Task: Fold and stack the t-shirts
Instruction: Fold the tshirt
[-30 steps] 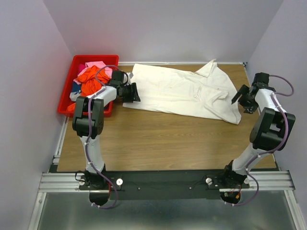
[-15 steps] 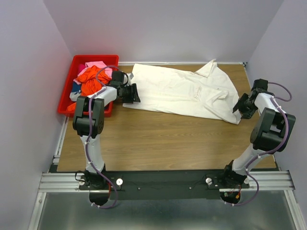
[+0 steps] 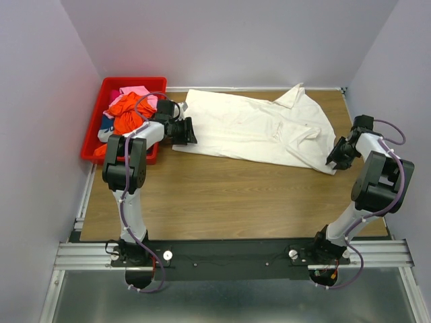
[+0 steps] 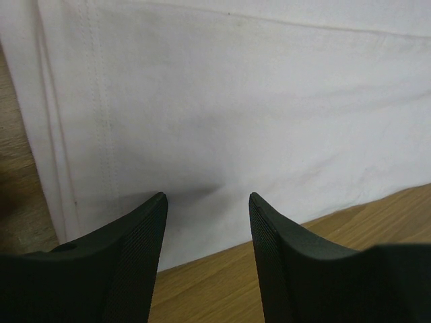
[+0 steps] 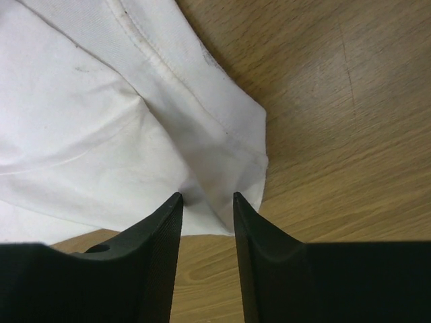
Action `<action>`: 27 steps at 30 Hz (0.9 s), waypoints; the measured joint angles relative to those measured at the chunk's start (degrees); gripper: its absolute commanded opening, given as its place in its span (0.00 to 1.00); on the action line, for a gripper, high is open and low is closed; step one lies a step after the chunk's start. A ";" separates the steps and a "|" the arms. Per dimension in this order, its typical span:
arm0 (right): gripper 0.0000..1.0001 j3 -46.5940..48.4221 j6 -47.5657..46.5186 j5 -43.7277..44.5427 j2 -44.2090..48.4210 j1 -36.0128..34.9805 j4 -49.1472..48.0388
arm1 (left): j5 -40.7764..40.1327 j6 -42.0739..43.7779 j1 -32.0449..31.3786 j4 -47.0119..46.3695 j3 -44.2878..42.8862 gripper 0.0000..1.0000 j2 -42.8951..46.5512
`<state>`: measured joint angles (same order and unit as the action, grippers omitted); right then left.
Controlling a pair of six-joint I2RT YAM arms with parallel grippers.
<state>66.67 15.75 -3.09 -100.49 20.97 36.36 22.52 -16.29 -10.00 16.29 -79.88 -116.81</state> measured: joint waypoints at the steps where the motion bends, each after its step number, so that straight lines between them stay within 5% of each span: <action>1: 0.37 -0.07 -0.20 -0.17 0.00 0.00 -0.02 | 0.00 0.00 0.00 0.00 0.00 0.60 0.00; 3: 0.18 -0.20 -0.57 -0.44 -0.02 0.00 -0.04 | -0.02 0.00 0.00 -0.20 0.11 0.60 0.00; 5: 0.09 -0.22 -1.03 -0.52 -0.07 0.00 0.02 | -0.04 0.00 0.02 -0.55 0.33 0.60 0.00; 27: 0.11 10.67 -6.91 4.90 -6.75 -0.02 1.03 | -0.92 0.26 0.00 -3.67 2.51 0.60 0.87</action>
<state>77.34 8.84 1.80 -107.24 20.95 37.39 21.61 -16.03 -10.00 12.62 -77.36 -115.94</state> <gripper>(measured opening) 0.092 0.601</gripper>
